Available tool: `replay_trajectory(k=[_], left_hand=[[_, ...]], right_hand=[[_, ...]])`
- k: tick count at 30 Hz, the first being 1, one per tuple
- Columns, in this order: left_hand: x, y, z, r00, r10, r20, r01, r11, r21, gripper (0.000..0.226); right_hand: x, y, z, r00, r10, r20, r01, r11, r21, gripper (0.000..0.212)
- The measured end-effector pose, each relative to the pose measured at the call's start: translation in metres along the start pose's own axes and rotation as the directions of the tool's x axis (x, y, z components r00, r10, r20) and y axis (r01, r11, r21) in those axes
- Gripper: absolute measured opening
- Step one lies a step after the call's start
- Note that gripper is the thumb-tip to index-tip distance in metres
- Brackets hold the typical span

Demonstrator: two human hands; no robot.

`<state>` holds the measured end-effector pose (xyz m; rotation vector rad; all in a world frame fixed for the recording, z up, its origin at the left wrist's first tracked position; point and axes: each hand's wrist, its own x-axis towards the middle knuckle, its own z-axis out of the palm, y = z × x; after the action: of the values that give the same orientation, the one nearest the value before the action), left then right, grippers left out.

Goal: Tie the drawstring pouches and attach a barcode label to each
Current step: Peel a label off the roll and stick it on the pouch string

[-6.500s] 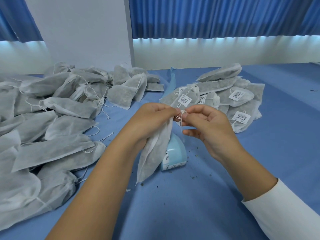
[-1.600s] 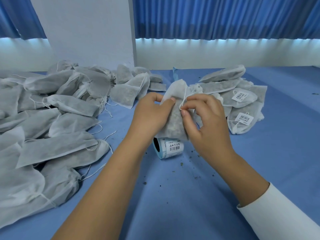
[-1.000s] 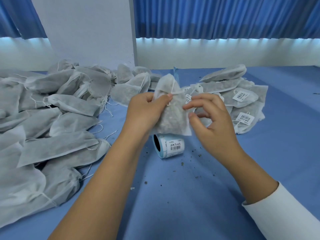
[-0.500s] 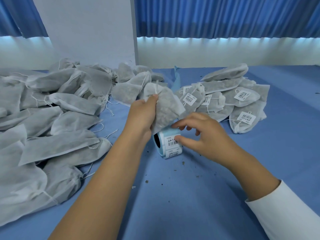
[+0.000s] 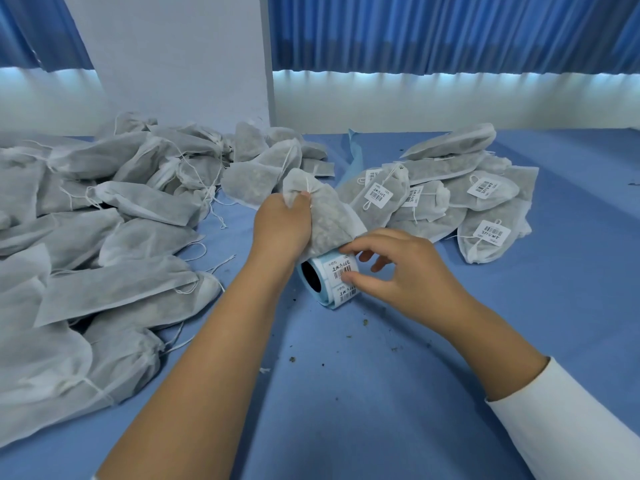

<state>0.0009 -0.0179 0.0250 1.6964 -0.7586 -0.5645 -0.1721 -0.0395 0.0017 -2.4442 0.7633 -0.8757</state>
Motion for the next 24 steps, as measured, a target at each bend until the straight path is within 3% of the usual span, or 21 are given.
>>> replay_trajectory(k=[3, 14, 24], left_hand=[[0.0008, -0.0014, -0.0011, 0.999, 0.032, -0.008, -0.031, 0.998, 0.060, 0.031], [-0.0019, 0.0001, -0.0020, 0.999, -0.014, 0.048, 0.014, 1.000, -0.004, 0.040], [0.0009, -0.0026, -0.0010, 0.999, 0.030, 0.046, -0.032, 0.998, 0.050, 0.039]], right_hand=[[-0.0002, 0.0000, 0.0024, 1.000, 0.017, -0.012, -0.016, 1.000, 0.016, 0.028], [-0.0015, -0.0039, -0.0033, 0.979, 0.197, 0.046, -0.202, 0.931, 0.303, 0.017], [-0.0018, -0.0069, -0.0039, 0.991, 0.127, -0.036, -0.120, 0.983, 0.141, 0.019]])
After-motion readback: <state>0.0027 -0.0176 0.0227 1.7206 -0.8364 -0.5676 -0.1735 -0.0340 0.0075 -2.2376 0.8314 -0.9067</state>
